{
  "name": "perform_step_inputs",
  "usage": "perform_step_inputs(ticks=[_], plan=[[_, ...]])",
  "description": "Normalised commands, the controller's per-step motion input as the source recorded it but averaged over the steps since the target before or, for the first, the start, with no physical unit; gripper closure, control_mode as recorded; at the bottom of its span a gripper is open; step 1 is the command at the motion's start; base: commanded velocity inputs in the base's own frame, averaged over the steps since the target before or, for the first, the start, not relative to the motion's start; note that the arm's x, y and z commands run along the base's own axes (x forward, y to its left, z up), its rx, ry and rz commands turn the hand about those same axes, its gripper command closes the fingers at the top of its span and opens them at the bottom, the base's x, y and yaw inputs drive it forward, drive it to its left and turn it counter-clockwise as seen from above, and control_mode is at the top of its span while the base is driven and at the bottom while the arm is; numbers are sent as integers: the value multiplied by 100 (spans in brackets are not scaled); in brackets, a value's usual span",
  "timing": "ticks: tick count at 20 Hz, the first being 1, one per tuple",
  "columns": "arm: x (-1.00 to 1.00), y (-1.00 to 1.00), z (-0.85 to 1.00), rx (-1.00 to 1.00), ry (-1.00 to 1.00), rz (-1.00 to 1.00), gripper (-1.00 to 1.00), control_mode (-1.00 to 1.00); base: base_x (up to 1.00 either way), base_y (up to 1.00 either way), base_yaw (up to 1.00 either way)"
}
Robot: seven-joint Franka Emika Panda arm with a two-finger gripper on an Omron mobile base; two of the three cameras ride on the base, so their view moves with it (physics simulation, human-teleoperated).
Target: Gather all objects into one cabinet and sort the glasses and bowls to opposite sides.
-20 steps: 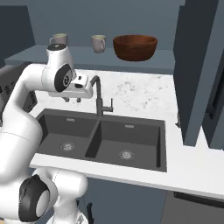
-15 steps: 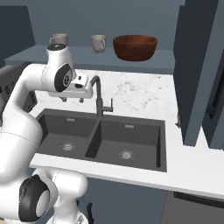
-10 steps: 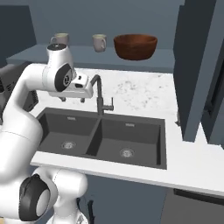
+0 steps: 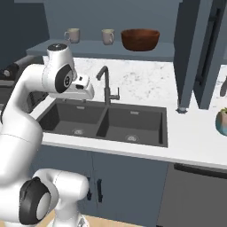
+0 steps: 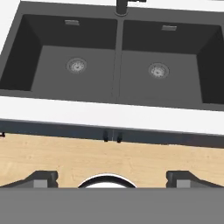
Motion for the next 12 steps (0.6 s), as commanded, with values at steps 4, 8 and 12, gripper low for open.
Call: perform_step_inputs(ticks=[4, 8, 12], plan=[[0, 0, 0, 0, 0, 0, -100, 100, -56, 0, -1], [0, 0, 0, 0, 0, 0, -100, 100, -57, 0, -1], [0, 0, 0, 0, 0, 0, -100, 100, -66, 0, -2]])
